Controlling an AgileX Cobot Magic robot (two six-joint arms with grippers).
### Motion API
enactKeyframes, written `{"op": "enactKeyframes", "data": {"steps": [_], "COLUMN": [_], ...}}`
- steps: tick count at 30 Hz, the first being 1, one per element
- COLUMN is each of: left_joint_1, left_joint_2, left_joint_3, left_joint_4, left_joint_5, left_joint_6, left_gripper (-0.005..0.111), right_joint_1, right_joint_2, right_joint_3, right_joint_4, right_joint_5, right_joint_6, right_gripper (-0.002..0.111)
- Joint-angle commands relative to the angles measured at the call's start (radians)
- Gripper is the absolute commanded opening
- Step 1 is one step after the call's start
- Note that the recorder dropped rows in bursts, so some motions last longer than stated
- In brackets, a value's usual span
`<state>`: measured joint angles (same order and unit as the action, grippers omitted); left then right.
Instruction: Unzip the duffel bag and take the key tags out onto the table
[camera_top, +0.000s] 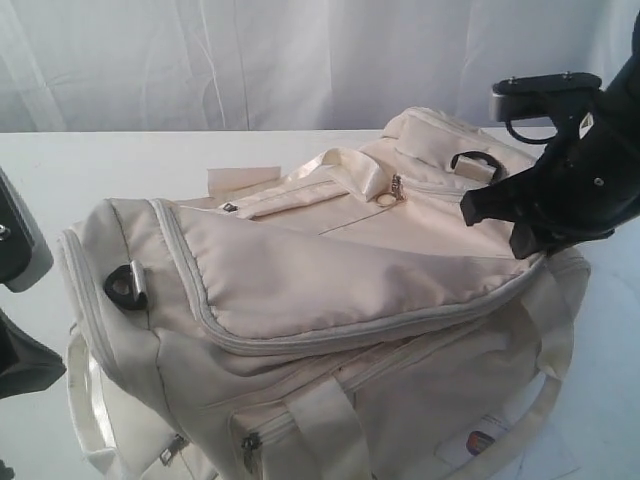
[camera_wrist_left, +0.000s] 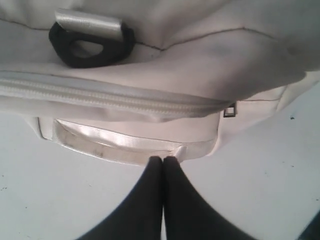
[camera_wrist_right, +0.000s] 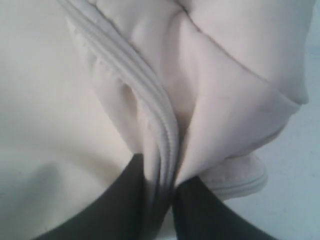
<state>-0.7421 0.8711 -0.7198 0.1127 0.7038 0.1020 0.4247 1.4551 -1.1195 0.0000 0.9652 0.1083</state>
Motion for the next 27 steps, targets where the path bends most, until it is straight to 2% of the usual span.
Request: {"op": "enactKeyframes", "data": {"steps": [1,3,6,9,10,12,17,18,21,24,25,27], "left_joint_1": [0.002,0.002,0.002,0.002,0.002,0.002,0.002,0.002,0.002,0.002,0.002,0.002], "left_joint_2": [0.000,0.000,0.000,0.003,0.017,0.058,0.216,0.271,0.376,0.422,0.422,0.412], "left_joint_3": [-0.070,-0.099,-0.128,-0.142,-0.144,-0.144,-0.141,-0.141,-0.141,-0.141,-0.141,-0.141], "left_joint_4": [-0.132,-0.195,-0.298,-0.387,-0.412,-0.412,-0.420,-0.429,-0.433,-0.396,-0.362,-0.257], "left_joint_5": [0.065,0.071,0.073,0.073,0.063,0.046,-0.076,-0.098,-0.102,-0.107,-0.102,-0.088], "left_joint_6": [0.087,0.121,0.218,0.258,0.258,0.258,0.272,0.280,0.284,0.284,0.281,0.214], "left_gripper": [0.000,0.000,0.012,0.034,0.052,0.063,0.063,0.059,0.038,0.005,0.000,0.000], "right_joint_1": [-0.007,-0.007,-0.007,-0.007,-0.007,-0.007,-0.007,-0.007,-0.007,-0.007,-0.007,-0.007], "right_joint_2": [-0.046,-0.064,-0.101,-0.148,-0.186,-0.247,-0.346,-0.368,-0.385,-0.384,-0.384,-0.384], "right_joint_3": [-0.031,-0.044,-0.064,-0.082,-0.090,-0.090,-0.090,-0.086,-0.077,-0.077,-0.077,-0.077], "right_joint_4": [0.000,0.000,0.000,0.000,0.000,0.000,0.007,0.007,0.007,0.007,0.007,0.007], "right_joint_5": [0.020,0.020,0.023,0.027,0.027,0.032,0.084,0.082,0.075,0.073,0.073,0.071], "right_joint_6": [-0.028,-0.042,-0.050,-0.052,-0.055,-0.055,-0.055,-0.055,-0.055,-0.055,-0.055,-0.055], "right_gripper": [0.046,0.059,0.064,0.063,0.063,0.063,0.063,0.063,0.063,0.063,0.063,0.063]}}
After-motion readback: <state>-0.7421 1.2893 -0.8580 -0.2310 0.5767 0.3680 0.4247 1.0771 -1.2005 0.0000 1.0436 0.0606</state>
